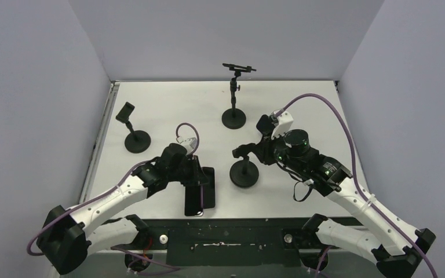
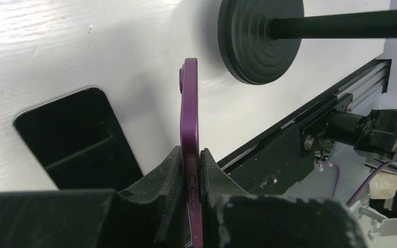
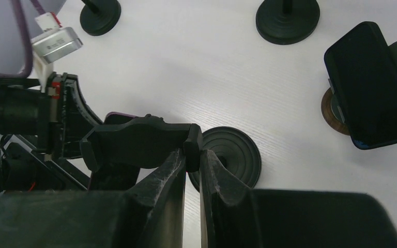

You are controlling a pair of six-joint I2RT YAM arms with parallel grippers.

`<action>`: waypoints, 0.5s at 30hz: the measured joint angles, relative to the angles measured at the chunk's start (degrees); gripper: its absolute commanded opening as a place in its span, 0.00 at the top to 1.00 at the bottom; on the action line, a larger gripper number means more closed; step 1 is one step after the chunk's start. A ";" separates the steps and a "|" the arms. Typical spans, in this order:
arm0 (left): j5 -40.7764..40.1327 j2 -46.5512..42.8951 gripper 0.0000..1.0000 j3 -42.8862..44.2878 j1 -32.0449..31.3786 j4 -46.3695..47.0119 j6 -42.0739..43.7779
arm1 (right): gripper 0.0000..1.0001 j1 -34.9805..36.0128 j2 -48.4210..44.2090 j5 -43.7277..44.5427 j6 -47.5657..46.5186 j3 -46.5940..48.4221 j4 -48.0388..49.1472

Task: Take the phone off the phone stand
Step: Place the phone at the center of the board.

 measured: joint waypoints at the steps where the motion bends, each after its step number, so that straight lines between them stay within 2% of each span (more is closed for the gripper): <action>1: 0.37 1.99 1.00 0.00 0.00 0.96 -0.85 | 1.00 0.00 -0.70 0.02 0.00 0.00 -0.24; 9: 3.87 10.69 1.00 0.24 -0.07 9.77 -5.95 | 1.00 0.02 -3.04 0.00 0.00 0.00 -1.86; 15: 6.21 15.43 1.00 0.61 -0.09 12.87 -7.13 | 1.00 0.02 -3.34 -0.02 0.00 0.00 -2.19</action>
